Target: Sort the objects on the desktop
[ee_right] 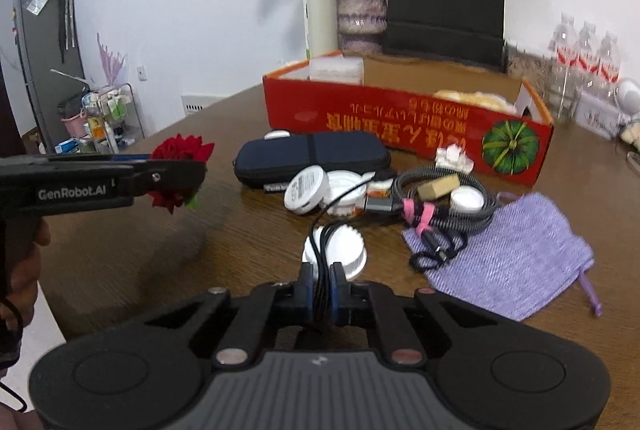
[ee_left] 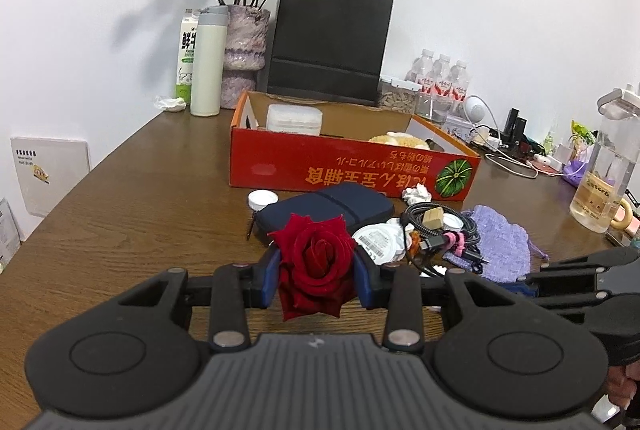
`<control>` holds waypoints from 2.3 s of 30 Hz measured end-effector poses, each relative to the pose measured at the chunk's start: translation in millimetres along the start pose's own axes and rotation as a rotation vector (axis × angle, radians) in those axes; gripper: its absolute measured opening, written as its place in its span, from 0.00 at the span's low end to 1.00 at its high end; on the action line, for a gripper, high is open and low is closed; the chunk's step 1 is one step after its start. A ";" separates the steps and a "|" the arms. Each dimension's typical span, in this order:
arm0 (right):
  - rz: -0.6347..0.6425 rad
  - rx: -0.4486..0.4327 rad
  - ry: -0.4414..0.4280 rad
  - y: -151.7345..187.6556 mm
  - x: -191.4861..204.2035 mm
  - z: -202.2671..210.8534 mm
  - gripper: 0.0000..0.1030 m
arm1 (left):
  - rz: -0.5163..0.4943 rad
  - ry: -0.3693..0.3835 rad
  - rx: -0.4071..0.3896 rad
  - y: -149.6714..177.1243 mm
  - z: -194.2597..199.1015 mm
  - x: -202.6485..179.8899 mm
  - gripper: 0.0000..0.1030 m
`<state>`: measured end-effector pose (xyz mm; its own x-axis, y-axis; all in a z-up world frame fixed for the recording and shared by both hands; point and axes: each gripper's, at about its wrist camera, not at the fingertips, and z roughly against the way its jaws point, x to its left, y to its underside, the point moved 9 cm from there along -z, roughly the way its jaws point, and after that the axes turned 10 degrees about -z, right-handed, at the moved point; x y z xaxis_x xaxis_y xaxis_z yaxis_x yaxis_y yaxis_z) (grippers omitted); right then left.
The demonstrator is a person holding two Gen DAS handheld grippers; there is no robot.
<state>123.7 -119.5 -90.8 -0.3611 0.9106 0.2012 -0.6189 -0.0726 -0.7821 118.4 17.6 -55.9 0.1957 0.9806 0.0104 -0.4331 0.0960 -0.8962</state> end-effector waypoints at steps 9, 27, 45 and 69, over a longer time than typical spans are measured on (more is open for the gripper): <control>-0.051 -0.103 -0.060 -32.6 -1.4 23.3 0.05 | -0.007 0.004 -0.034 -15.3 4.7 -5.4 0.37; 0.021 0.028 0.005 11.5 -9.9 7.7 0.19 | 0.002 0.001 -0.016 -9.2 0.9 -0.4 0.37; -0.035 0.083 -0.152 -9.3 -6.5 4.1 0.06 | 0.016 -0.019 -0.022 -9.4 5.9 7.9 0.37; -0.020 -0.003 -0.146 -49.9 2.6 11.7 0.13 | -0.016 0.002 -0.061 -30.2 -0.6 -4.7 0.37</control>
<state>145.5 -118.3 -44.4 -0.4466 0.8430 0.2999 -0.6251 -0.0541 -0.7786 131.1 9.9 -29.1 0.2041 0.9787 0.0238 -0.3755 0.1008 -0.9213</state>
